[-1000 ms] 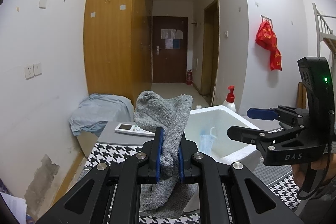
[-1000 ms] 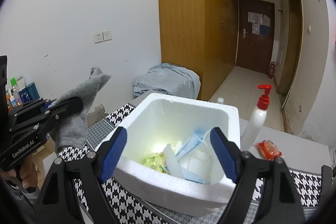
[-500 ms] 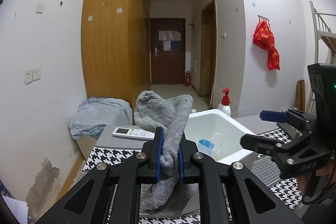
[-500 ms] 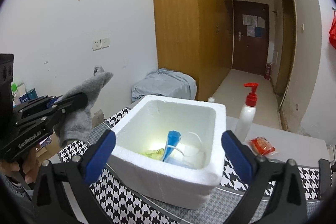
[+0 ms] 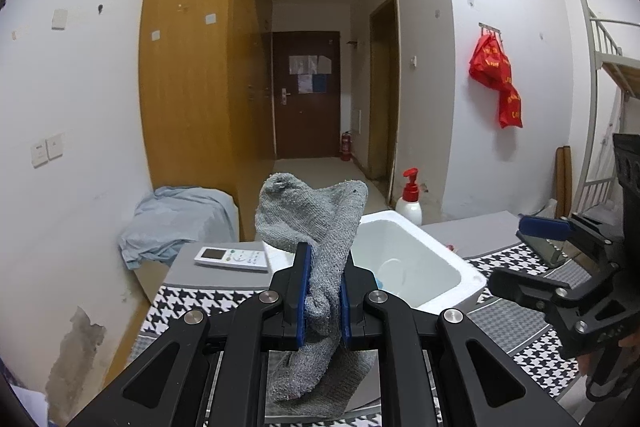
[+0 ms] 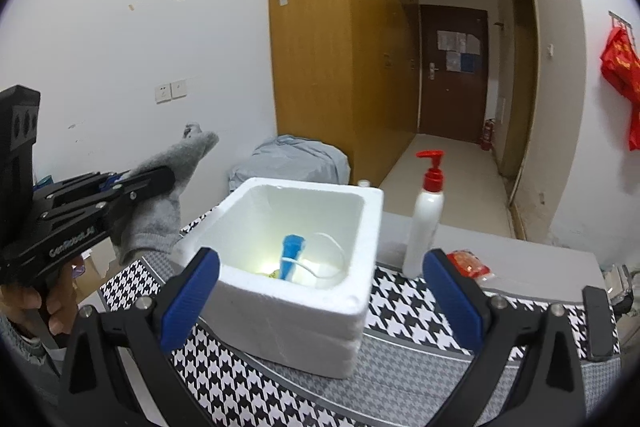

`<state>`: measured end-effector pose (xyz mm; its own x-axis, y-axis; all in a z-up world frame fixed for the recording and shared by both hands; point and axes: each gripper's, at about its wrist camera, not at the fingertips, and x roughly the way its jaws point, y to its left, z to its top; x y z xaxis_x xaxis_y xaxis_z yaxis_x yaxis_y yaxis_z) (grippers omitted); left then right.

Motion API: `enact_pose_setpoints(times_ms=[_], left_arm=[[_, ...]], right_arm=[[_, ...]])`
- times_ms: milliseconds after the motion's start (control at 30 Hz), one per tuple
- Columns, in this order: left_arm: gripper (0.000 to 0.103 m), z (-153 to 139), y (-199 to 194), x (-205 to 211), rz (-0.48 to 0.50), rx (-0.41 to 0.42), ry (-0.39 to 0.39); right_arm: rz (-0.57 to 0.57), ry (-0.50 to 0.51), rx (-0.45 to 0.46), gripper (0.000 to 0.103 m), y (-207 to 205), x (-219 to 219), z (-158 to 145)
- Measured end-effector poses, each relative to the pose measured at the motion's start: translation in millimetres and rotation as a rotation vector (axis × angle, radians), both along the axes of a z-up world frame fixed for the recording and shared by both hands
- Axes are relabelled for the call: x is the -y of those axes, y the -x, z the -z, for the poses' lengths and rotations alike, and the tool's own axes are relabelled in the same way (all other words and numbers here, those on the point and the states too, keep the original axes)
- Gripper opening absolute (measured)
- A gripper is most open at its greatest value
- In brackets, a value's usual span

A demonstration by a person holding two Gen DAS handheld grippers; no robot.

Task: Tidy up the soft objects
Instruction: 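Lower the grey sock into the foam box and open the left gripper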

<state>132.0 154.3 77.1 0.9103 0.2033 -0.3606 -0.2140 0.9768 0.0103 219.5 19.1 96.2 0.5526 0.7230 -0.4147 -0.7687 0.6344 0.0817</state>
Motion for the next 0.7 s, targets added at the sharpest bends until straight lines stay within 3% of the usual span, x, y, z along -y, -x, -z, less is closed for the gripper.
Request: enact_pose_setpoints(times_ms=[367, 700], left_arm=[[0.013, 1.8, -25.7, 18.9, 0.074, -0.012, 0.010], [0.014, 5.9, -50.1, 19.0, 0.061, -0.037, 0.023]], right_arm=[[0.082, 0.010, 0.007, 0.103, 8.3, 37.5, 5.9], [0.109, 0.000, -0.003, 0.103, 12.1, 56.1, 13.9]])
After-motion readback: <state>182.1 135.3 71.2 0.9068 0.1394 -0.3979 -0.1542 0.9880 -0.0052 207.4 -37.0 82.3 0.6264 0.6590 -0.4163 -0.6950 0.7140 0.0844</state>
